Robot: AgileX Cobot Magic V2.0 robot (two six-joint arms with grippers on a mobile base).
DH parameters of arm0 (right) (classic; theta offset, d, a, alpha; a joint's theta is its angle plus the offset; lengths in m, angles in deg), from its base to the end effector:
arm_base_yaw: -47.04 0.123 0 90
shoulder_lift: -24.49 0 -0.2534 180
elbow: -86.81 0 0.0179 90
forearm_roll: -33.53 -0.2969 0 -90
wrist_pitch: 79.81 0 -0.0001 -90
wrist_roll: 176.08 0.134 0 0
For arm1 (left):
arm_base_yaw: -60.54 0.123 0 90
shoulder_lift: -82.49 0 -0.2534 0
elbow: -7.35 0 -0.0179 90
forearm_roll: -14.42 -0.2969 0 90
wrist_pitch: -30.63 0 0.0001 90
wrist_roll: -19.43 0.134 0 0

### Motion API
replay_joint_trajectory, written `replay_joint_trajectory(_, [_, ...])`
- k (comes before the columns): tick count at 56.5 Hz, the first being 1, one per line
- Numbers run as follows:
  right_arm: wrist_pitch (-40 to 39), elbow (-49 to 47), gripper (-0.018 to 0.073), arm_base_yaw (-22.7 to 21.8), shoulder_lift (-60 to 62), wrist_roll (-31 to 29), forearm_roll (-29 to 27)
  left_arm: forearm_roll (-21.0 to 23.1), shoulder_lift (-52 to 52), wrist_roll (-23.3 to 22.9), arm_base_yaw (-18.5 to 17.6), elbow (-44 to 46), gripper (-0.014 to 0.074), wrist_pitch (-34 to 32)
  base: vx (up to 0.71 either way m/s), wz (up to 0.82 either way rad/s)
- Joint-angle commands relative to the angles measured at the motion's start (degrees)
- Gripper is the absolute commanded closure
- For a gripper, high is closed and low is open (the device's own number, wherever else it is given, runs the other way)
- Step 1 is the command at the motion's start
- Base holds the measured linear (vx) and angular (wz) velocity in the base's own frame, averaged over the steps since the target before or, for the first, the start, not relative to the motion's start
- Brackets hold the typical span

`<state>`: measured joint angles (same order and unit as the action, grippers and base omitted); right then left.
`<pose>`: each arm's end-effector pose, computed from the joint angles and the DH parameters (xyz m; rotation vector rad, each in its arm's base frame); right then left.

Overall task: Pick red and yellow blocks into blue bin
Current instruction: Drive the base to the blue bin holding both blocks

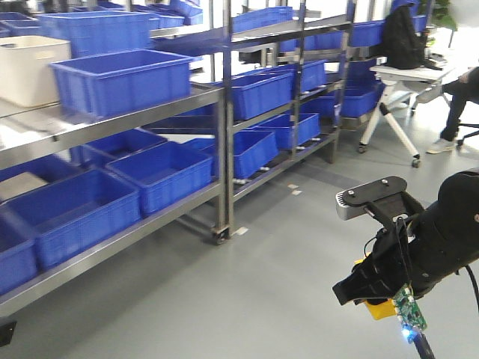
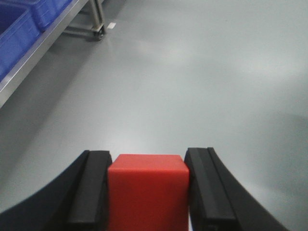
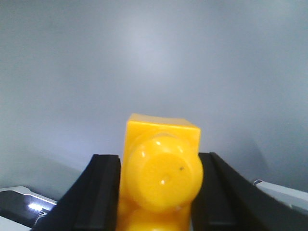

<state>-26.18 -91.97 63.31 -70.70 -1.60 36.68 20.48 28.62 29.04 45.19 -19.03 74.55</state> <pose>0.3730 0.1027 0.2440 -0.5211 2.5639 -0.0035 0.2393 -0.0759 0.3208 0.4289 2.1253 -0.1807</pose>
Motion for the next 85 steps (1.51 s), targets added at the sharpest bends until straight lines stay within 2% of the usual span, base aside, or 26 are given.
replay_joint_trajectory(1, [-2.5,-1.6,0.0287,-0.2,2.3,-0.3,0.8,0.7,0.4,0.0,-0.6,1.4,0.0344,-4.3,0.47,-0.27])
replay_joint_trajectory(85, [-2.4,-1.6,0.0287,-0.2,2.3,-0.3,0.8,0.7,0.6,0.0,-0.6,1.4,0.0344,-4.3,0.47,-0.2])
